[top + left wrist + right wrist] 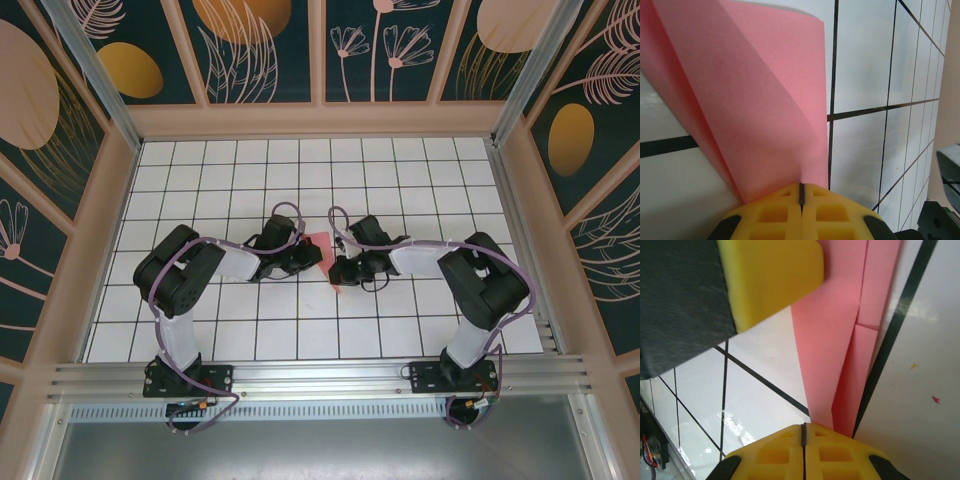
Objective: Fold a paper plane with a square sheet of paper (pick it up from the middle)
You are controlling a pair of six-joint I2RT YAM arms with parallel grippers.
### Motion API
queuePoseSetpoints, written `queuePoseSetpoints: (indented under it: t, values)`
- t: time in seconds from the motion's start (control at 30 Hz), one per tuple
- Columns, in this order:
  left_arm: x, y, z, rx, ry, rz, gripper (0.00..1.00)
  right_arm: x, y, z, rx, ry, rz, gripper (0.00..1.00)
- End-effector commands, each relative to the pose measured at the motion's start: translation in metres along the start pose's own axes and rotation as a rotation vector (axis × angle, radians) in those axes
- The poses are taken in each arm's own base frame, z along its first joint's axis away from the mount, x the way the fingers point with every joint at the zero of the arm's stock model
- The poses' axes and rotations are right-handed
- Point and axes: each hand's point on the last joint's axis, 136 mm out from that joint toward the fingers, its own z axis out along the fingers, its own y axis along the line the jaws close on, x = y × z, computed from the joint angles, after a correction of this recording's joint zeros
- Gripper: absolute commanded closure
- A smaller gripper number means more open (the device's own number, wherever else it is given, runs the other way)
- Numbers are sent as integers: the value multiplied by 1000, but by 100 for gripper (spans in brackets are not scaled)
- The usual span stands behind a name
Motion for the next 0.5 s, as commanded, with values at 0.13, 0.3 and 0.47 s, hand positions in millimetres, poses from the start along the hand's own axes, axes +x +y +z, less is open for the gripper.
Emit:
queuePoseSetpoints:
  t: [0.13, 0.3, 0.47]
  values:
    - [11, 74, 1, -272, -4, -37, 94, 21, -7, 2, 4, 65, 8, 92]
    - [13, 76, 0, -278, -4, -40, 94, 32, -9, 4, -10, 97, 24, 92]
    - [14, 77, -1, -274, -6, -44, 94, 35, -7, 4, -24, 105, 29, 91]
